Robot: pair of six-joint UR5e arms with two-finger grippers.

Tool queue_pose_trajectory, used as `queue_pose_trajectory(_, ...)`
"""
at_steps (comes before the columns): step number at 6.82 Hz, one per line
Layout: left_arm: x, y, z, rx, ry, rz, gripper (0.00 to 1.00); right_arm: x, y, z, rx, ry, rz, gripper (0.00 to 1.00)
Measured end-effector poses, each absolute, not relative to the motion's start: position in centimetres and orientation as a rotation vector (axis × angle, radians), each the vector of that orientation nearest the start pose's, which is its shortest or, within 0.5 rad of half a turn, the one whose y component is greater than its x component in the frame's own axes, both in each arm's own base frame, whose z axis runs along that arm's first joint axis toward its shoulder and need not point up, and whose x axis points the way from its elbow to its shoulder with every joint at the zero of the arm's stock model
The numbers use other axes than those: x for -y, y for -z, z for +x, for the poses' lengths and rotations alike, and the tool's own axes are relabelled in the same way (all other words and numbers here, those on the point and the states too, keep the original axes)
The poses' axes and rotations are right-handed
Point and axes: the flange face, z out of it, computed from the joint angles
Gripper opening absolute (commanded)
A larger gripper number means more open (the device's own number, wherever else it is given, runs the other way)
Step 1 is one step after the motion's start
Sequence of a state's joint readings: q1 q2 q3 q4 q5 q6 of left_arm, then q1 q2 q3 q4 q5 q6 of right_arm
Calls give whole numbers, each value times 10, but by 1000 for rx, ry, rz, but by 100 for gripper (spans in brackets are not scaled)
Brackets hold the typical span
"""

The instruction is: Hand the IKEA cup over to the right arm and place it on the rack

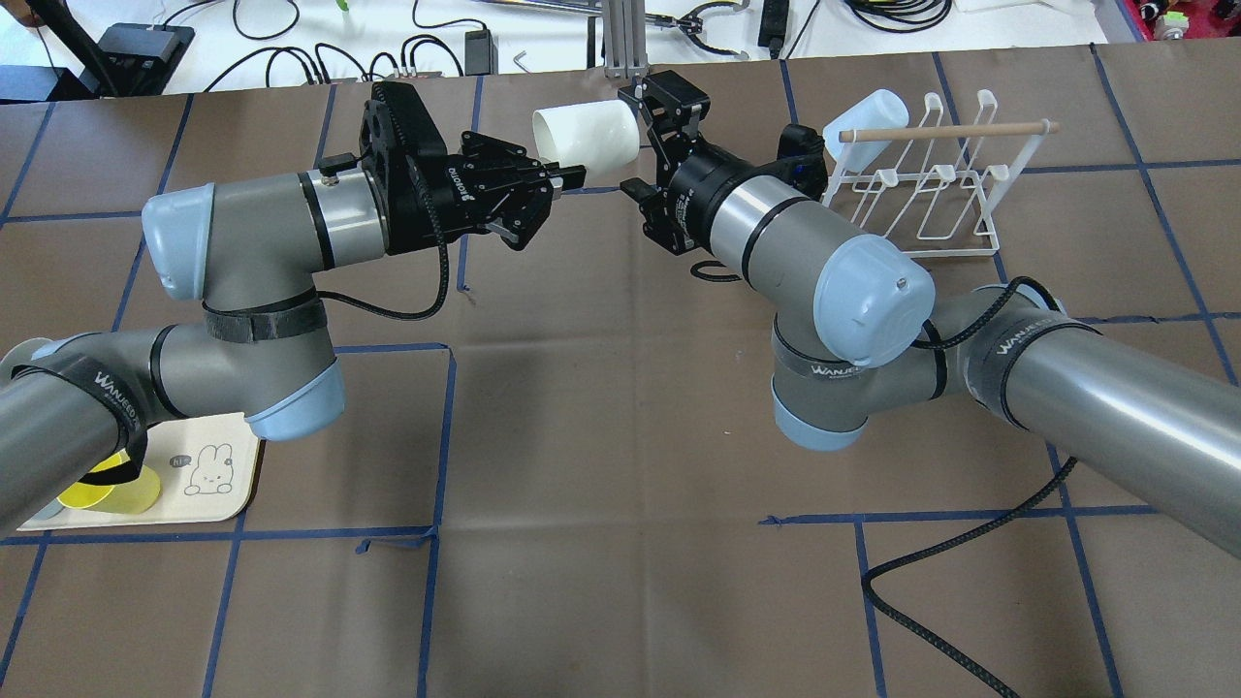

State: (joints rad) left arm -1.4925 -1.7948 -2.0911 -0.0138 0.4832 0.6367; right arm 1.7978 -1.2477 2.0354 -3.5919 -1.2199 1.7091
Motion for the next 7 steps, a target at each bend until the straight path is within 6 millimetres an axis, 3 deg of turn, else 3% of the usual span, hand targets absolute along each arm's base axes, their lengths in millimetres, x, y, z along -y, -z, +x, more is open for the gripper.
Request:
queue_pose_trajectory(5,500,-353,-183,1832,-1266,-1079,1,497,-349,299,-1577,466,1097,92)
queue_pose_trajectory(7,500,-354,-183,1832,-1266,-1078,2,498,-346,301,-1583,461,1098,79)
